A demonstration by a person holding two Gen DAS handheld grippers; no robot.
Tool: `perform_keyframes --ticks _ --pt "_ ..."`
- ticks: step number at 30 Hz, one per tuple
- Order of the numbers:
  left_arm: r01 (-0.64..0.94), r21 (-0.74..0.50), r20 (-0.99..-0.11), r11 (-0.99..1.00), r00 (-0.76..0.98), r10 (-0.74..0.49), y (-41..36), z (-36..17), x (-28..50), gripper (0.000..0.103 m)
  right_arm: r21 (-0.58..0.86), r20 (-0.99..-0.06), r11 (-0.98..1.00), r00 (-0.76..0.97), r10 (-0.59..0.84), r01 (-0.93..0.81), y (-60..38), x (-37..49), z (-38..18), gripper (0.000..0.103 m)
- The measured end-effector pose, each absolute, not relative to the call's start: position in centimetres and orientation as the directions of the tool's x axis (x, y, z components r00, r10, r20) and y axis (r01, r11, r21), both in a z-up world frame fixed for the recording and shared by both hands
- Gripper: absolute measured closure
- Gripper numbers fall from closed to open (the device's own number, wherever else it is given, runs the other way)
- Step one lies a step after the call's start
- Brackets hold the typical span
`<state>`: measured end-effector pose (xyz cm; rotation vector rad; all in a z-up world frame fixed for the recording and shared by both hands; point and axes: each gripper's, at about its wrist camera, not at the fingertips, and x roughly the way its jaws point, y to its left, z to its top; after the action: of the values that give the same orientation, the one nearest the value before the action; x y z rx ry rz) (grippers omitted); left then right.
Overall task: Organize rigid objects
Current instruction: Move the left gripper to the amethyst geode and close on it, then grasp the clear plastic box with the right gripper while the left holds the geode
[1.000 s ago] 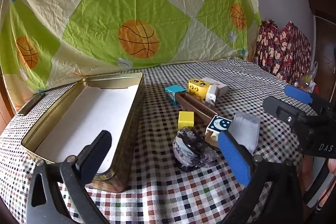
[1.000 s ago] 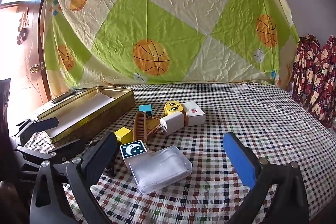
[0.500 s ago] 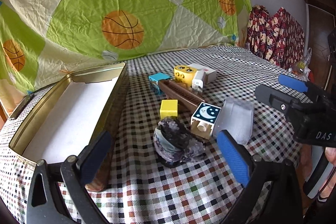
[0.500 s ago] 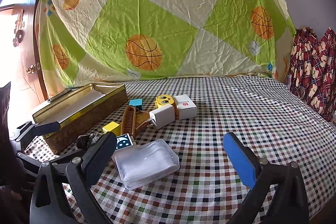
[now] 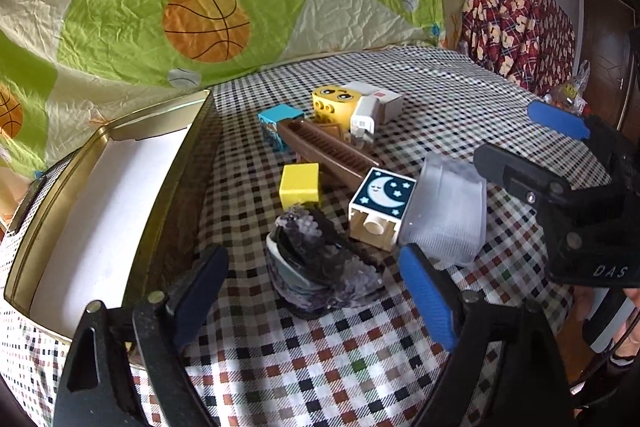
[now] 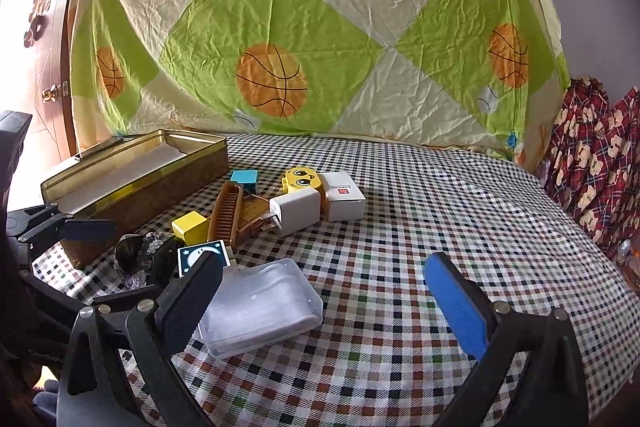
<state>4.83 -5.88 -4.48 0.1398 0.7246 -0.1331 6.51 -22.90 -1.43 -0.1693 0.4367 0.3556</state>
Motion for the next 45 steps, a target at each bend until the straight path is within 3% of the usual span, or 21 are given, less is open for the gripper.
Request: perform_keyframes --ticks 2,6,12,17,24,31,33,34,45 --pt "0.205 0.066 -0.699 0.977 0.708 -0.101 -6.2 -4.8 5.5 0.035 -0.081 -0.445 0.922 0.841 0.306 -0.378 -22.8 6.9 -1.4 0.001" --pt "0.207 0.031 -0.725 0.978 0.678 -0.121 -5.8 -5.2 6.0 0.04 -0.074 -0.46 0.91 0.824 0.331 -0.408 -22.6 7.2 -1.6 0.001" --pt "0.18 -0.135 -0.72 0.974 0.658 -0.221 -2.9 -5.2 6.3 0.043 -0.071 -0.472 0.883 0.795 0.381 -0.465 -22.2 7.2 -1.8 0.001" --pt "0.178 -0.122 -0.718 0.977 0.664 -0.21 -2.9 -5.3 6.1 0.044 -0.082 -0.484 0.843 0.761 0.432 -0.531 -21.6 7.0 -2.1 0.001" --pt "0.144 -0.14 -0.717 0.98 0.667 -0.2 -1.6 -5.1 6.0 0.044 -0.133 -0.608 0.792 0.68 0.409 -0.595 -19.4 8.0 -3.2 0.001" --pt "0.143 -0.138 -0.7 0.98 0.686 -0.198 -1.5 -5.0 5.7 0.044 -0.136 -0.674 0.778 0.633 0.382 -0.614 -18.8 8.7 -3.9 0.001" --pt "0.142 -0.13 -0.687 0.981 0.701 -0.192 -1.6 -4.9 5.3 0.044 -0.131 -0.691 0.77 0.614 0.381 -0.625 -18.6 8.9 -4.1 0.006" --pt "0.141 -0.127 -0.683 0.982 0.705 -0.19 -1.6 -4.9 5.2 0.044 -0.126 -0.705 0.762 0.598 0.381 -0.635 -18.4 9.1 -4.3 0.018" --pt "0.141 -0.132 -0.645 0.981 0.739 -0.192 -1.7 -4.8 4.4 0.044 -0.103 -0.65 0.776 0.633 0.421 -0.622 -19.5 8.8 -3.6 0.019"
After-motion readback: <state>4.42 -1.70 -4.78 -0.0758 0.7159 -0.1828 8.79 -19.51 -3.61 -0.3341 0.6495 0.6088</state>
